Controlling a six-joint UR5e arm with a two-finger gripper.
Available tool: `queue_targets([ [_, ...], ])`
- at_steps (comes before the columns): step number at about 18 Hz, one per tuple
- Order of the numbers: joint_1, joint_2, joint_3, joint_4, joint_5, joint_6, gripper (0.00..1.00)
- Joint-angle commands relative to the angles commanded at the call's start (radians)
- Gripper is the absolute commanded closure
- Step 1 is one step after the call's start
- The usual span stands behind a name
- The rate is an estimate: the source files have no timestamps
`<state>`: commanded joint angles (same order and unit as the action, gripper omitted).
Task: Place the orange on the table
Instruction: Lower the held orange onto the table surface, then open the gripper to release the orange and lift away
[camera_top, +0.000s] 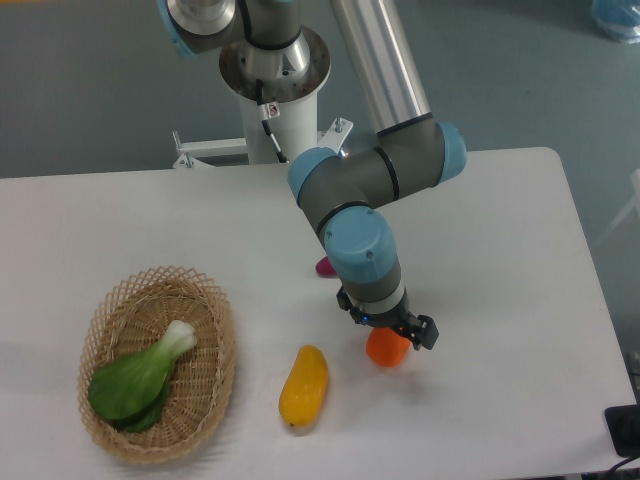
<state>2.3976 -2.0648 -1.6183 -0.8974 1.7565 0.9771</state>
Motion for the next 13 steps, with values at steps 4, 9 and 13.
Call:
queue_targets([
  [4, 0.015, 0.035, 0.026, 0.0, -0.057, 0.008, 0.0],
  [9, 0.023, 0.048, 0.064, -0.006, -0.084, 0.003, 0.0],
  [13, 0.04, 0.078, 0.046, -0.006, -0.12, 0.009, 0.0],
])
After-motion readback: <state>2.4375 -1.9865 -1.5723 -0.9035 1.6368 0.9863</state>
